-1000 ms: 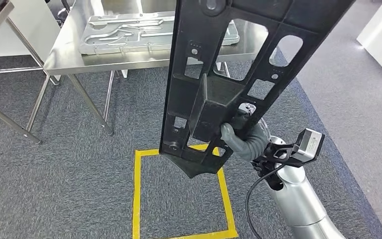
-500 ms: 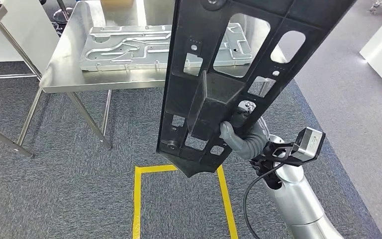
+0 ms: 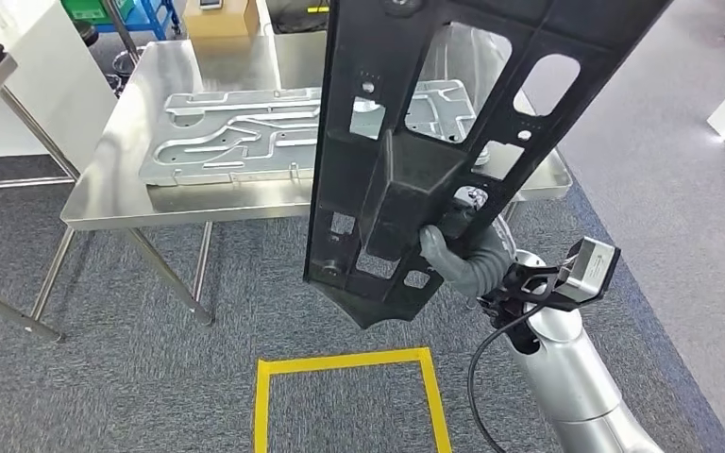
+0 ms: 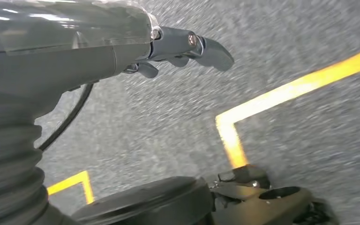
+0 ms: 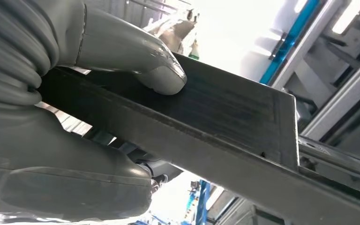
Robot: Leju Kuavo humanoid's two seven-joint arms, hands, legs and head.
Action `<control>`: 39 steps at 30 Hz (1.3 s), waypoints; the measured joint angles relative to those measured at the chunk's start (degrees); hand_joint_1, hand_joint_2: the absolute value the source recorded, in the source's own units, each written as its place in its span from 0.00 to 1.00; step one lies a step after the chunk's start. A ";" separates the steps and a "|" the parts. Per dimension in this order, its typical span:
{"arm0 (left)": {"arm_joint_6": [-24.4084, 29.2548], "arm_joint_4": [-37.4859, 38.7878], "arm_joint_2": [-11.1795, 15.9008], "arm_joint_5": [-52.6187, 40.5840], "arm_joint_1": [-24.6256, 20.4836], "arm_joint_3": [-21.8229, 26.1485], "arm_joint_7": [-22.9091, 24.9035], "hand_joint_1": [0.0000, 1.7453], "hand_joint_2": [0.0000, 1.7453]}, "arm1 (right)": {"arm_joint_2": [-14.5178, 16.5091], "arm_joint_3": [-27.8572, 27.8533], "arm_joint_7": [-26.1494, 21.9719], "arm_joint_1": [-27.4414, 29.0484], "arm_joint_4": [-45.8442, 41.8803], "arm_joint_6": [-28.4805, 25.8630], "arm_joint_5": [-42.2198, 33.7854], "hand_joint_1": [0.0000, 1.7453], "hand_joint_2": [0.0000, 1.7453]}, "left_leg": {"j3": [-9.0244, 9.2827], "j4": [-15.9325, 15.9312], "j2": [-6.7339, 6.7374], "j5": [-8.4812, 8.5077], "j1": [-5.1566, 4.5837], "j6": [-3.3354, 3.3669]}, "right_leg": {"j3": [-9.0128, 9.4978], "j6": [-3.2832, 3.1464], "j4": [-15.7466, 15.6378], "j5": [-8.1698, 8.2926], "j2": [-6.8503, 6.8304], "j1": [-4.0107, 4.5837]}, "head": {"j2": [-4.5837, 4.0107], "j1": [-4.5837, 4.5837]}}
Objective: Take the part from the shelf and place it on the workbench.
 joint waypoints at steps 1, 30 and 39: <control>-0.01 0.00 0.01 0.10 -0.07 0.01 -0.16 0.00 1.00 | -0.18 -0.27 0.74 -0.49 -0.03 0.20 -0.32 1.00 1.00 | -1.86 0.71 0.12 -2.46 0.18 -0.17 | 0.67 0.06 0.01 -0.70 0.04 -0.03 | 0.00 -0.01; -1.36 0.05 0.12 0.23 0.01 0.03 -1.26 0.00 1.00 | -6.00 3.60 6.59 -42.29 25.93 -1.36 15.75 1.00 1.00 | 0.52 -1.04 -0.13 -0.02 0.33 -1.02 | -8.20 -0.48 -0.44 7.07 0.50 -0.01 | 0.00 0.01; -1.73 0.05 0.20 0.72 -0.22 0.05 -2.44 0.00 1.00 | -2.21 20.72 6.87 -53.47 42.51 -22.11 59.48 1.00 1.00 | -3.44 -14.56 0.41 11.49 0.41 -0.11 | -3.52 0.73 -0.50 3.39 0.70 -0.01 | 0.00 0.01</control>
